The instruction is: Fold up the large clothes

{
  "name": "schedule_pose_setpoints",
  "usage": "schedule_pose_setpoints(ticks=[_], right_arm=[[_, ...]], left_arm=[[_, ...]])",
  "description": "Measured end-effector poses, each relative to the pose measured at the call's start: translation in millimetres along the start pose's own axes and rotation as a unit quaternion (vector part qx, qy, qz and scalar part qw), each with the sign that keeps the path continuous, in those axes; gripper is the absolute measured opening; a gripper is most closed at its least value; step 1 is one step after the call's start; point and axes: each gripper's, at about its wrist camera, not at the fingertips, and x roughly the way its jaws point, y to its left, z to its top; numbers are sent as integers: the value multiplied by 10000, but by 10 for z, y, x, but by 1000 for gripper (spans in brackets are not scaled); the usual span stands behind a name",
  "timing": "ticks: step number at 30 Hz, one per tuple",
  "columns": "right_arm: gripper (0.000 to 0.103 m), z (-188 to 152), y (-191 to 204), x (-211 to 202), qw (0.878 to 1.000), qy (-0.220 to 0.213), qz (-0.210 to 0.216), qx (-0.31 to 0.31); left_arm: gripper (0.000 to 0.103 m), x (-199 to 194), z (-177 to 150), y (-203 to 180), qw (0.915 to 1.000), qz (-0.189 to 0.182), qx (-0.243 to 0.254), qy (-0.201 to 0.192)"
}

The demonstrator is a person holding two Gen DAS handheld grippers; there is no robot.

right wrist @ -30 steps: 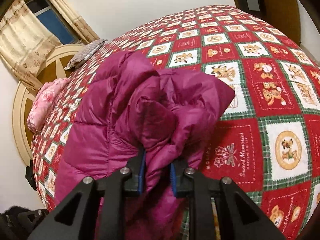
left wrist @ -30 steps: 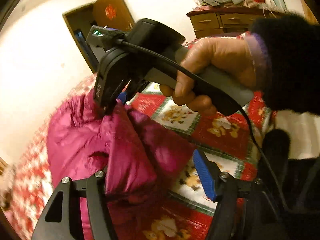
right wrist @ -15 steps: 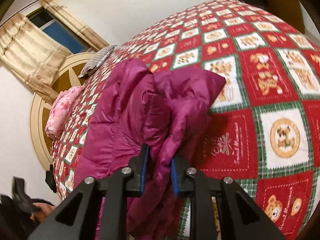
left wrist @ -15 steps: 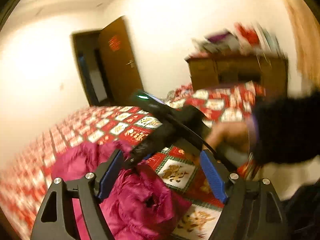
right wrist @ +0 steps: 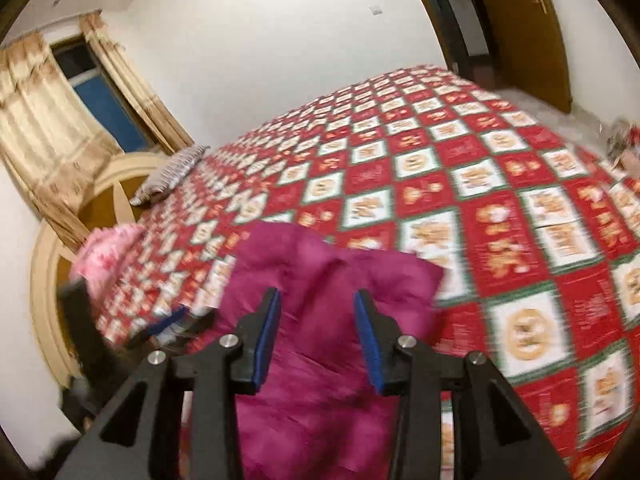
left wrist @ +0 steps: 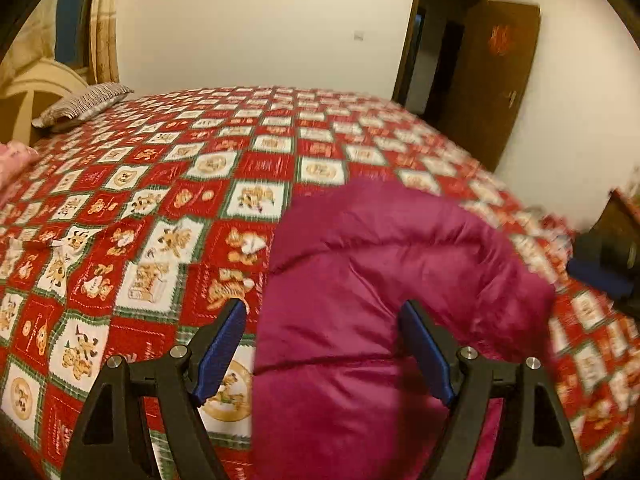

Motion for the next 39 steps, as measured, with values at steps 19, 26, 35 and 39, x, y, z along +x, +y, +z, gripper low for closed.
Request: schedule_pose_setpoints(ticks=[19,26,35,39], right_arm=[[39,-484,-402,993,9865,146,-1578,-422],[39,-485,-419,1152,9834,347,-1654,-667],[40,-424,-479,1265,9847,412,-1518,-754],[40,-430,-422,1258,9814,459,-1640,-888]], left_arm=[[89,683,368,-75,9959,338,339,773],[99,1013,278,11,9936,280,25,1092],[102,1196,218,134,9924,5,-489,1132],[103,1188,210,116,9930,26,-430,1100]])
